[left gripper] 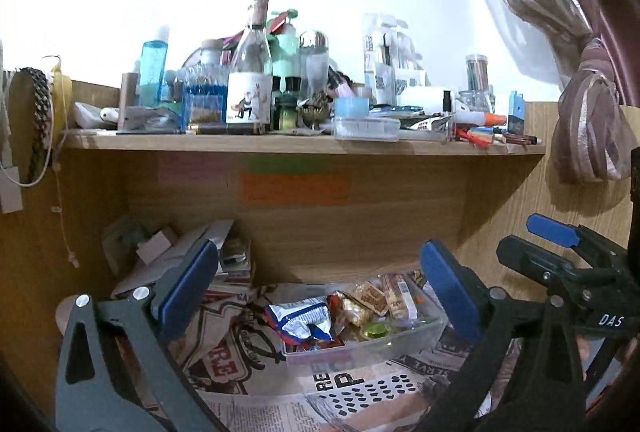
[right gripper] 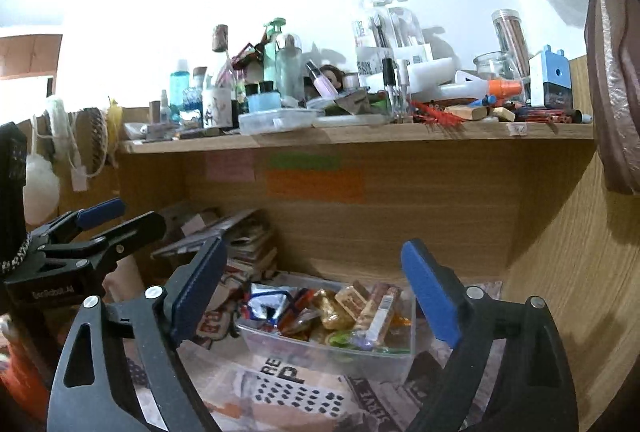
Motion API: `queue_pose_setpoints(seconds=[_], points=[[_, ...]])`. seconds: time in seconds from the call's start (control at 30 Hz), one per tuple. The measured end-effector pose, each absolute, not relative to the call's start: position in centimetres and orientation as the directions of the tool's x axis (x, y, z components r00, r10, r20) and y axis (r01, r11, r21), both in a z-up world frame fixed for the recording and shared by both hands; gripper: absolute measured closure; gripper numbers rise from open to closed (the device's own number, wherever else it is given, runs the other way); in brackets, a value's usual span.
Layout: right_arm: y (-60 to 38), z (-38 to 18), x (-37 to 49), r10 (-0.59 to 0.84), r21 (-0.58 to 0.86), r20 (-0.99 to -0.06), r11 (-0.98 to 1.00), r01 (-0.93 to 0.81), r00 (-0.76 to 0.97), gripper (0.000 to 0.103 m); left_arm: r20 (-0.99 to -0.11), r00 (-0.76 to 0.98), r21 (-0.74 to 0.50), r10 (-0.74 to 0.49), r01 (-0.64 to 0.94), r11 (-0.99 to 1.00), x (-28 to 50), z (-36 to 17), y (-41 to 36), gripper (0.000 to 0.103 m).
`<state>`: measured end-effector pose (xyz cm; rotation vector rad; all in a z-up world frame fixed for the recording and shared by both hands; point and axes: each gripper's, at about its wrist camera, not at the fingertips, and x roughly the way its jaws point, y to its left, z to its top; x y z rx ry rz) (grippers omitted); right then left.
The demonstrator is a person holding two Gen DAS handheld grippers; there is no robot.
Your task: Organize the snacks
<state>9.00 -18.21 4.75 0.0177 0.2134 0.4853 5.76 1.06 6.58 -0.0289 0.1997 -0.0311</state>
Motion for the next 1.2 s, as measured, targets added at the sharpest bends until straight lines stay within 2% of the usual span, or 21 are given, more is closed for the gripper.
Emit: queue_pose_setpoints(seconds=[0.07,0.43,1.2], points=[[-18.4,4.8,8.7,0.461,0.077,-0.185,0.887,-0.454,0.868,0.0,-0.196,0.98,-0.034,-0.037,0.03,0.999,5.4,6.6,1.0,0.0],[-18.4,5.1,7.6,0.449,0.055,-0.167,0.893,-0.446,0.878,0.0,-0.18,0.984,-0.025,-0.015,0.01,1.0,4.8,6.4,0.9,0.0],[-18.5,4.5,7.9,0.442,0.068,-0.187,0.897,-0.437,0.877,0.0,-0.202,0.979,-0.028,-0.02,0.015,1.0,5.4,5.8,0.8,0.0]])
